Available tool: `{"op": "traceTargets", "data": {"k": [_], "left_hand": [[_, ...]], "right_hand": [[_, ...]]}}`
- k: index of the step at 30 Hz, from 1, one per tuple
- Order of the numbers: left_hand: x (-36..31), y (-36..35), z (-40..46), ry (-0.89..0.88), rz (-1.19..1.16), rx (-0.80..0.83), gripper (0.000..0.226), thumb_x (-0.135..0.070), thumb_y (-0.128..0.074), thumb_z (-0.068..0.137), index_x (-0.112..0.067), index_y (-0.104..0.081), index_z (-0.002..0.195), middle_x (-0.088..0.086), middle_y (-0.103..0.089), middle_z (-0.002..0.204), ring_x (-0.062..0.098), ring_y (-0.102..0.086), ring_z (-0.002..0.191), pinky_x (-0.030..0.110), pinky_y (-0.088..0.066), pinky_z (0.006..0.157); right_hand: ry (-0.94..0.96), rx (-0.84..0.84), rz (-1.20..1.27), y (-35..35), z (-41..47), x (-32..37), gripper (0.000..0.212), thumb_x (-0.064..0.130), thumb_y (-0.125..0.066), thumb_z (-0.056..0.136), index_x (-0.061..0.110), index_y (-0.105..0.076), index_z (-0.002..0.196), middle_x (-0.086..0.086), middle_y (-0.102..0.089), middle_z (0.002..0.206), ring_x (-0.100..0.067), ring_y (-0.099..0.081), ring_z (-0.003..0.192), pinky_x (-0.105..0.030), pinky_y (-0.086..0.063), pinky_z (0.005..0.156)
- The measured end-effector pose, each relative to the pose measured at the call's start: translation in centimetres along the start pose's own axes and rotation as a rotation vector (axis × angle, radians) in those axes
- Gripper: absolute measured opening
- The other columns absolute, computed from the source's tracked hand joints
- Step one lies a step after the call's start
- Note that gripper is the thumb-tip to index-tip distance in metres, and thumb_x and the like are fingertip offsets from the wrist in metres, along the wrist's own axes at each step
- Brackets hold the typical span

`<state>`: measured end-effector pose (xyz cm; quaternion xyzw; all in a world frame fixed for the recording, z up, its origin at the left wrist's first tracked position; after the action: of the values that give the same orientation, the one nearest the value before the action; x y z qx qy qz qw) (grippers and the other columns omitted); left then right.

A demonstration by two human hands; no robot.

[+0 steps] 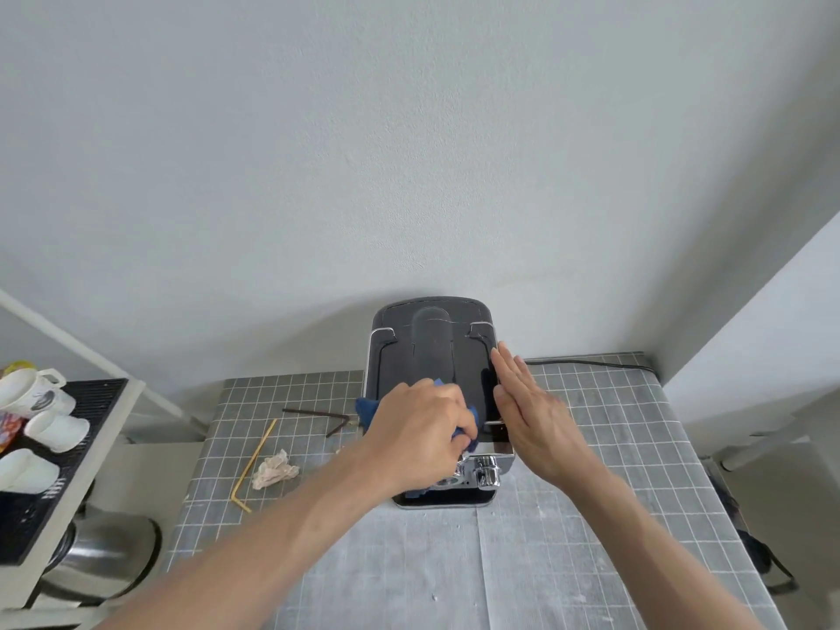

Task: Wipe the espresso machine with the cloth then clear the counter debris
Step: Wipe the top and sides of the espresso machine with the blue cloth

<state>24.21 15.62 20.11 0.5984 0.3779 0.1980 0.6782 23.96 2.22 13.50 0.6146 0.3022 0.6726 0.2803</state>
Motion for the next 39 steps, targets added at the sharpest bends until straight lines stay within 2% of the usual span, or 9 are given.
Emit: {"op": "traceTargets", "data": {"k": [5,9,12,16,21,24,28,34,39], "left_hand": [[0.1,0.2,-1.2,-0.035,-0.035,-0.021,0.017,-0.036,-0.059,0.090,-0.037,-0.076,0.092,-0.018,-0.060,0.099,0.008,-0.050,0.086,0.036,-0.051,0.074],[3.2,0.8,0.1,0.010,-0.166,-0.097,0.009,-0.032,-0.067,0.093,-0.035,-0.076,0.095,-0.020,-0.058,0.102,0.003,-0.055,0.092,0.028,-0.049,0.080],[6.7,1.5,4.5,0.090,-0.200,-0.172,0.009,-0.026,-0.070,0.093,-0.030,-0.079,0.095,-0.018,-0.061,0.103,0.010,-0.060,0.095,0.036,-0.051,0.086],[10.0,2.9,10.0,0.174,-0.186,-0.215,0.014,-0.022,-0.070,0.095,-0.025,-0.082,0.102,-0.005,-0.067,0.108,0.019,-0.063,0.100,0.032,-0.047,0.087],[9.3,3.0,8.5,0.137,-0.175,-0.139,0.018,-0.023,-0.071,0.096,-0.027,-0.080,0.111,-0.005,-0.066,0.115,0.015,-0.061,0.106,0.033,-0.047,0.097],[5.6,2.1,2.9,0.025,-0.241,-0.026,0.016,-0.028,-0.071,0.094,-0.033,-0.081,0.107,-0.015,-0.060,0.107,0.003,-0.059,0.097,0.028,-0.048,0.092],[3.2,0.7,-1.1,-0.027,-0.250,0.077,0.018,-0.031,-0.066,0.096,-0.036,-0.079,0.107,-0.021,-0.052,0.108,0.002,-0.055,0.096,0.022,-0.044,0.088],[7.8,2.3,6.9,0.089,-0.154,-0.092,0.021,-0.017,-0.063,0.094,-0.030,-0.078,0.101,-0.013,-0.061,0.104,0.011,-0.059,0.096,0.033,-0.048,0.089],[11.1,3.4,12.6,0.175,-0.056,-0.108,0.024,-0.013,-0.058,0.097,-0.026,-0.076,0.106,-0.006,-0.062,0.109,0.020,-0.061,0.102,0.032,-0.043,0.083]], "right_hand": [[-0.017,0.017,-0.041,0.1,-0.2,0.0,0.054,0.042,-0.019,0.109,0.038,-0.009,0.162,0.026,-0.001,0.167,-0.003,-0.002,0.156,-0.052,-0.032,0.120],[-0.013,0.024,-0.031,0.0,-0.1,0.1,0.055,0.041,-0.020,0.109,0.038,-0.008,0.163,0.027,0.001,0.167,0.000,0.000,0.155,-0.052,-0.031,0.121],[-0.009,0.019,-0.022,0.1,-0.1,0.1,0.056,0.041,-0.019,0.108,0.036,-0.009,0.163,0.024,-0.001,0.168,0.002,0.000,0.155,-0.052,-0.031,0.121],[-0.018,0.008,-0.054,0.1,-0.2,0.2,0.056,0.041,-0.018,0.108,0.037,-0.008,0.163,0.026,0.001,0.168,0.001,0.002,0.155,-0.052,-0.033,0.120],[-0.034,-0.001,-0.093,0.2,-0.4,0.4,0.055,0.036,-0.022,0.110,0.039,-0.005,0.163,0.027,0.003,0.167,-0.001,0.002,0.156,-0.047,-0.030,0.121],[-0.038,-0.013,-0.096,0.0,-0.3,0.2,0.055,0.035,-0.022,0.110,0.041,-0.005,0.162,0.028,0.004,0.167,0.000,0.003,0.155,-0.046,-0.029,0.121],[-0.023,-0.026,-0.053,-0.2,-0.3,0.1,0.055,0.036,-0.022,0.110,0.040,-0.005,0.162,0.028,0.003,0.167,0.002,0.003,0.155,-0.048,-0.031,0.121],[0.007,-0.037,-0.047,-0.1,-0.1,0.1,0.056,0.037,-0.020,0.108,0.042,-0.005,0.162,0.026,0.000,0.168,0.001,0.000,0.155,-0.047,-0.035,0.120],[-0.007,-0.024,-0.081,0.1,-0.1,0.4,0.057,0.035,-0.019,0.107,0.041,-0.003,0.161,0.024,0.001,0.168,0.001,0.002,0.155,-0.044,-0.033,0.121]]}}
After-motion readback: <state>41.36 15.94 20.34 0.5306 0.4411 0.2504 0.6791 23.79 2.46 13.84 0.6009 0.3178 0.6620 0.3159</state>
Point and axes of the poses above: each hand's wrist, its own z-axis towards the middle knuckle, its own y-axis out of the back of the hand, x = y × z, the point moved 10 cm from there along z, towards the middle knuckle
